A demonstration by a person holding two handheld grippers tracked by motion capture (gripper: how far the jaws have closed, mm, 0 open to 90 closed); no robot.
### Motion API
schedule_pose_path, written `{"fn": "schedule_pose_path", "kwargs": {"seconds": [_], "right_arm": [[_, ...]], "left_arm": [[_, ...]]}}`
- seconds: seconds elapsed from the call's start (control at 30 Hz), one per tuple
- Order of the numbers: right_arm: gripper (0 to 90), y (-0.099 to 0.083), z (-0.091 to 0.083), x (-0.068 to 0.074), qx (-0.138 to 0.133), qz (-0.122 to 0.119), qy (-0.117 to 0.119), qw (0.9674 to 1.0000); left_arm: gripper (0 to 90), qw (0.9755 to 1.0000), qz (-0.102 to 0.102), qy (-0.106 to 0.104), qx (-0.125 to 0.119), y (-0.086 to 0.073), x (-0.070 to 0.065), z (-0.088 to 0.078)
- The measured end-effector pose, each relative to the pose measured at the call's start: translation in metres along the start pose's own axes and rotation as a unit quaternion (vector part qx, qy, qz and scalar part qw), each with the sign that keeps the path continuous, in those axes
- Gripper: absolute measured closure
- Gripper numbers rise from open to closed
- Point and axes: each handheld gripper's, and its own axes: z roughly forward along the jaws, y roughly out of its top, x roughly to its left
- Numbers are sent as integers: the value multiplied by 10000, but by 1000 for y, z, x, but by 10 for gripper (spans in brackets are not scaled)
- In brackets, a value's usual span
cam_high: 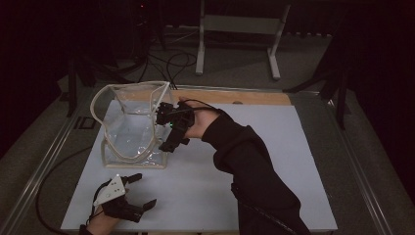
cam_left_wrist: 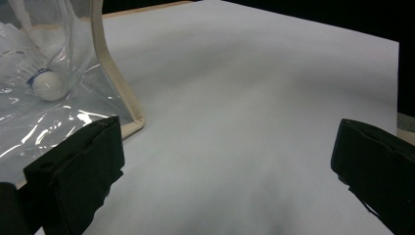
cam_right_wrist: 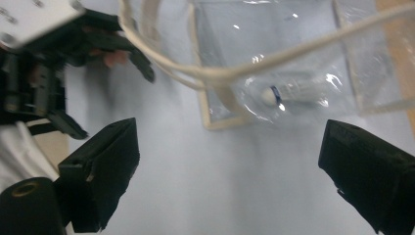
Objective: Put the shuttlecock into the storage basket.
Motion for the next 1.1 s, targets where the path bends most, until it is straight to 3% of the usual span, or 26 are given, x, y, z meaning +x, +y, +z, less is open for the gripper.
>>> {"fn": "schedule_pose_path", "kwargs": {"seconds": [0.57,1.1], "right_arm": [[82,-49,1,-7,-170,329,-159,9992],[82,-108,8,-9,-288,758,-259,9964]], "left_arm": [[5,10000,9,-7,-10,1,0,1],[5,10000,9,-17,6,1,-1,2]]}}
